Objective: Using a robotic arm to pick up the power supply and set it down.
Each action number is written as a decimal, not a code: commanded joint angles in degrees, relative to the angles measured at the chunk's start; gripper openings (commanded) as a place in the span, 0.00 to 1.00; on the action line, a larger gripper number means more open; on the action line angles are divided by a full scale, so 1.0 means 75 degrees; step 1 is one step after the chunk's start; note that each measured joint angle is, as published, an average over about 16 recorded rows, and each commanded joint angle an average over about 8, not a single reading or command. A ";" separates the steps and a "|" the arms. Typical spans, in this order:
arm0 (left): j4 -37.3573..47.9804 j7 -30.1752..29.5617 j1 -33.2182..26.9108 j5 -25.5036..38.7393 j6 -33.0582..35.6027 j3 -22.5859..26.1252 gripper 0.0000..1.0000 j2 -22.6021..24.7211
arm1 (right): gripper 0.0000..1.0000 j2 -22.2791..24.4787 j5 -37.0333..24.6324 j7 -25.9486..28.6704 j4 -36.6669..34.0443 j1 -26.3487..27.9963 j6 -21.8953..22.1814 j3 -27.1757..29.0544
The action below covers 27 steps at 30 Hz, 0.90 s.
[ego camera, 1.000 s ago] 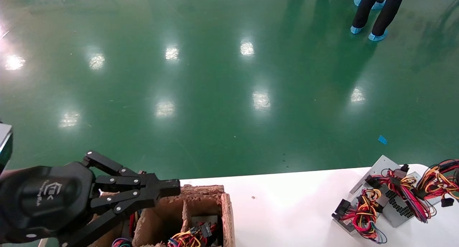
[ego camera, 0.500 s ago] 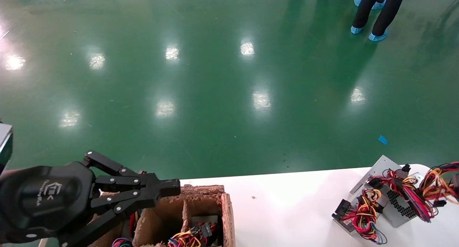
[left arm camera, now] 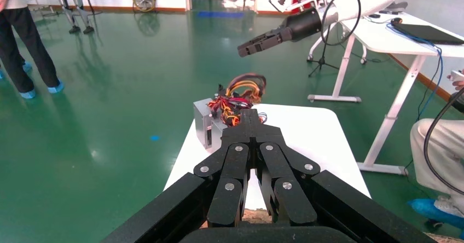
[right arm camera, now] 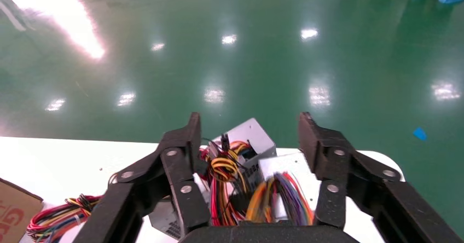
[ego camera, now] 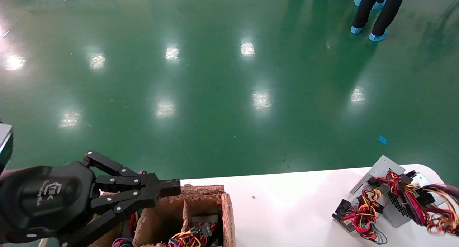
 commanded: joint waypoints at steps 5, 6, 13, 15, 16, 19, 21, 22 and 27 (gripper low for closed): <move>0.0000 0.0001 0.0000 -0.0001 -0.0001 0.0001 0.00 0.0000 | 1.00 0.0025 -0.0238 -0.0113 0.0039 0.0145 -0.0122 0.0146; 0.0000 0.0001 0.0000 -0.0001 -0.0001 0.0001 0.00 -0.0001 | 1.00 0.0021 -0.0293 -0.0143 0.0038 0.0172 -0.0164 0.0174; 0.0000 0.0001 -0.0001 -0.0002 -0.0001 0.0003 0.00 -0.0001 | 1.00 -0.0099 -0.0754 -0.0185 0.0061 0.0251 -0.0437 0.0487; 0.0000 0.0002 -0.0001 -0.0002 -0.0001 0.0003 0.00 -0.0001 | 1.00 -0.0195 -0.1003 -0.0054 0.0114 0.0217 -0.0499 0.0748; 0.0000 0.0002 -0.0001 -0.0002 -0.0001 0.0003 0.00 -0.0001 | 1.00 -0.0251 -0.1143 0.0037 0.0152 0.0193 -0.0532 0.0910; 0.0000 0.0002 -0.0001 -0.0003 -0.0002 0.0004 0.00 -0.0002 | 1.00 -0.0467 -0.1665 0.0363 0.0275 0.0102 -0.0651 0.1488; 0.0000 0.0002 -0.0001 -0.0003 -0.0002 0.0004 0.00 -0.0002 | 1.00 -0.0621 -0.2037 0.0584 0.0357 0.0042 -0.0736 0.1885; 0.0000 0.0002 -0.0001 -0.0003 -0.0002 0.0005 0.00 -0.0002 | 1.00 -0.0697 -0.2219 0.0692 0.0397 0.0012 -0.0778 0.2080; 0.0000 0.0003 -0.0001 -0.0004 -0.0002 0.0006 0.00 -0.0002 | 1.00 -0.1084 -0.3151 0.1247 0.0601 -0.0139 -0.0990 0.3075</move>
